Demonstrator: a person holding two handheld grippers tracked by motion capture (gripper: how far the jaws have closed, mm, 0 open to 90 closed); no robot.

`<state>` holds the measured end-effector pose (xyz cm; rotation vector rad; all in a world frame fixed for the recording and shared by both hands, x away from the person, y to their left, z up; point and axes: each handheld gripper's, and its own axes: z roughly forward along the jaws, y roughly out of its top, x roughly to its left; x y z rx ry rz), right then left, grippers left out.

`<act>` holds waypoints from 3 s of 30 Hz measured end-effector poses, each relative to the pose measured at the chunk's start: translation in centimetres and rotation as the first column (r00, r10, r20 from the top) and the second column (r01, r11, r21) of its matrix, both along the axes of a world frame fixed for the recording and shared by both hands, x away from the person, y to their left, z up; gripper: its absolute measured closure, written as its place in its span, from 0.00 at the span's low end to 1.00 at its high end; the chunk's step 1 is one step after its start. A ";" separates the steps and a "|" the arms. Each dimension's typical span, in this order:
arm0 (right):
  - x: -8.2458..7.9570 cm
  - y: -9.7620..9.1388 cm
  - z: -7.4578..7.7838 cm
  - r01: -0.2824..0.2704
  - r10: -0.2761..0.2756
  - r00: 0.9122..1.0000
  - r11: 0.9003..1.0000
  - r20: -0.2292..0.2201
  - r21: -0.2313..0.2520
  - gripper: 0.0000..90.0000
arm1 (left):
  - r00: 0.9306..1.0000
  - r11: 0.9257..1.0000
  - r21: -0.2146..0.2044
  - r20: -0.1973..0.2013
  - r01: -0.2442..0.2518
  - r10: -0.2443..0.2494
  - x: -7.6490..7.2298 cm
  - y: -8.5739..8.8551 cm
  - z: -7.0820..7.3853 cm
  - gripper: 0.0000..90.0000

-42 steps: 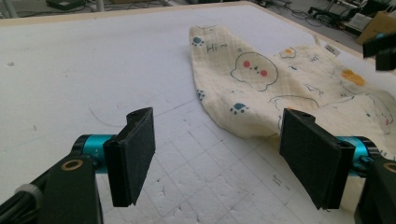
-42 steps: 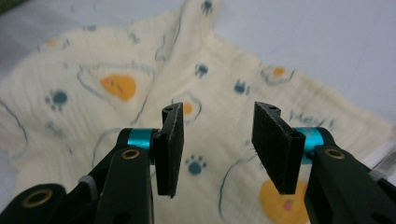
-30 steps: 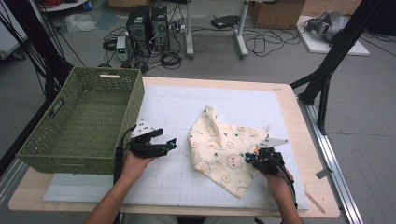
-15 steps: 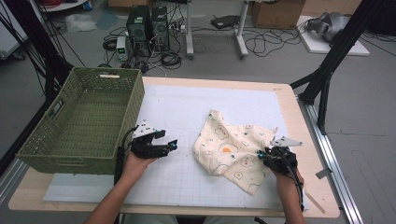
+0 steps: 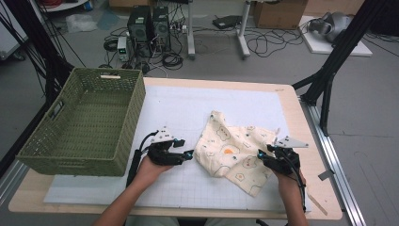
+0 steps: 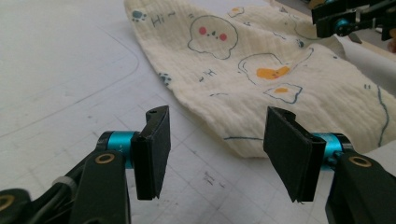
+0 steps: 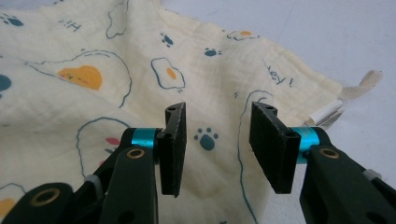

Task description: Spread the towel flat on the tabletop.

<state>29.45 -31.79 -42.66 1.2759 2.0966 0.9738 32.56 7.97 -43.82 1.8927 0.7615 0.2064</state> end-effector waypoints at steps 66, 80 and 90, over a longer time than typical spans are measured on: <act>1.6 0.2 -0.7 0.076 -0.077 0.997 0.994 -0.004 -0.083 0.76 | 0.969 0.965 0.087 -0.003 -0.247 0.249 3.1 3.3 1.7 0.59; 1.3 0.1 -0.1 0.054 -0.054 0.998 0.999 0.031 0.005 0.58 | 0.982 0.982 0.073 -0.060 -0.176 0.181 9.2 -1.8 1.5 0.53; 1.4 -0.1 -0.1 0.039 -0.039 0.999 0.998 0.013 0.041 0.49 | 0.982 0.973 0.170 -0.082 -0.156 0.171 12.3 -4.7 0.2 0.48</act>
